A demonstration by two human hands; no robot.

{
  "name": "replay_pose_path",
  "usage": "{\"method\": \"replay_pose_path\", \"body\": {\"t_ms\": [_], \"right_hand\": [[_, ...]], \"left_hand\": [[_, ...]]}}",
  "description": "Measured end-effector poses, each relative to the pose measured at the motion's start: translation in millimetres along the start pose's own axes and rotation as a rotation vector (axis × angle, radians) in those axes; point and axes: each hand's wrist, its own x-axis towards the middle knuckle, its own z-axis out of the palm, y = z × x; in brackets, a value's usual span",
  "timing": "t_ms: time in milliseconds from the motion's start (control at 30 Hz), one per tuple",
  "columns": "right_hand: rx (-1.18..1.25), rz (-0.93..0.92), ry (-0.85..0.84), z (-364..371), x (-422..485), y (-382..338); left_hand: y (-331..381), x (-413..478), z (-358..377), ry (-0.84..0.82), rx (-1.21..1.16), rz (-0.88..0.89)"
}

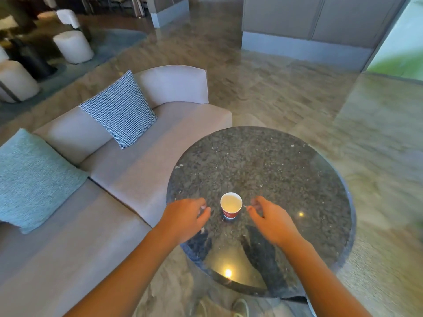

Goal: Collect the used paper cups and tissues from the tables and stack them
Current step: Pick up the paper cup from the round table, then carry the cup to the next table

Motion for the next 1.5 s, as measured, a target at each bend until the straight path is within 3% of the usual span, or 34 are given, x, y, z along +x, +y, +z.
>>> {"method": "replay_pose_path", "body": {"t_ms": [433, 833, 1100, 1500], "right_hand": [[0.382, 0.170, 0.074, 110.4, 60.1, 36.9], [0.571, 0.192, 0.188, 143.4, 82.7, 27.7], [0.625, 0.130, 0.213, 101.9, 64.6, -6.8], [0.577, -0.167, 0.406, -29.1, 43.8, -107.1]], "left_hand": [[-42.2, 43.0, 65.2, -0.063, -0.064, 0.031], [-63.2, 40.8, 76.1, -0.089, -0.107, 0.026], [-59.5, 43.4, 41.1, -0.039, -0.055, 0.055], [-33.4, 65.9, -104.3, 0.260, 0.105, 0.208]]}}
